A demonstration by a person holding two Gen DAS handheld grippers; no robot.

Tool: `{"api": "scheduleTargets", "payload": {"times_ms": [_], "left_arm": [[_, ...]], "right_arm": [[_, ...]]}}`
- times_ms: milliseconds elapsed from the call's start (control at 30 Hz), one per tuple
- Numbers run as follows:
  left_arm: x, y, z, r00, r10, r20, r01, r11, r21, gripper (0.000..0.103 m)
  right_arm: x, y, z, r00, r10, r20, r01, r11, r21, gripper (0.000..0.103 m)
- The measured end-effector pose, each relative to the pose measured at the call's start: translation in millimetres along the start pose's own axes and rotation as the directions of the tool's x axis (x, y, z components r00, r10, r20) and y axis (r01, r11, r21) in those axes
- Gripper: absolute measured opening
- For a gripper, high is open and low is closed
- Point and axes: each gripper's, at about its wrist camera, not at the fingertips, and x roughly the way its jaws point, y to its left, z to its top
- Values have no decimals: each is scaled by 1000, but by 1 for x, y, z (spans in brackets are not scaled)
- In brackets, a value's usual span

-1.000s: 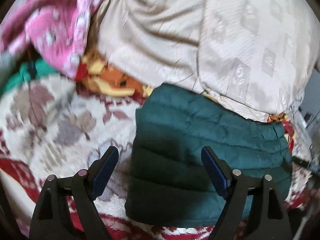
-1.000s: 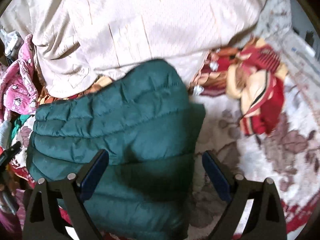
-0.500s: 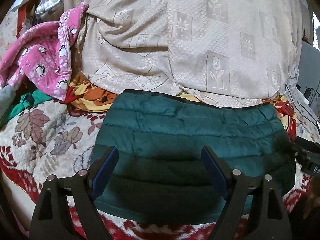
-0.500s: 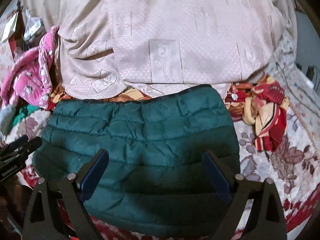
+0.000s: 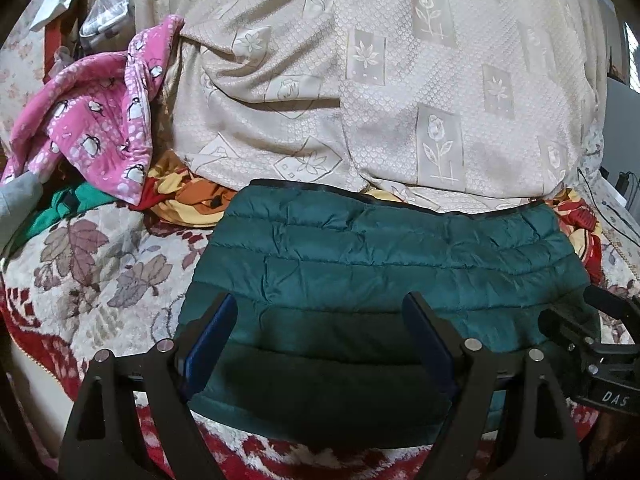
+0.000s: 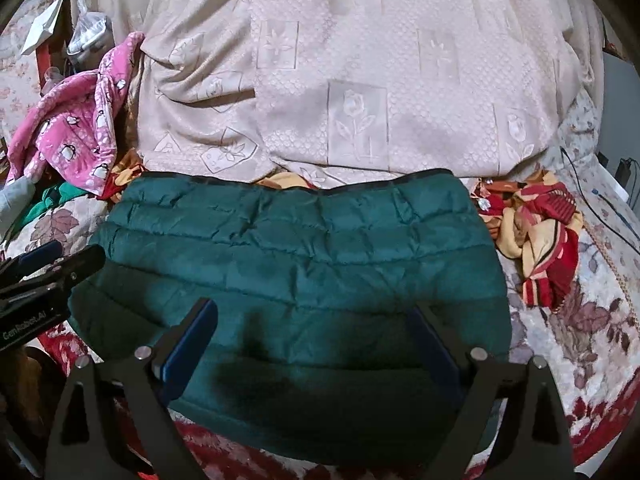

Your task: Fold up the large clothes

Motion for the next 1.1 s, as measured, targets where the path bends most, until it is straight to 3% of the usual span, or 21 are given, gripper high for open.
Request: {"api": "scheduleTargets", "payload": {"times_ms": [1100], "left_arm": [[12, 1, -10, 999, 31, -20, -31, 999, 8, 63]], "right_arm": [[8, 8, -8, 1000, -18, -22, 17, 1000, -22, 97]]}}
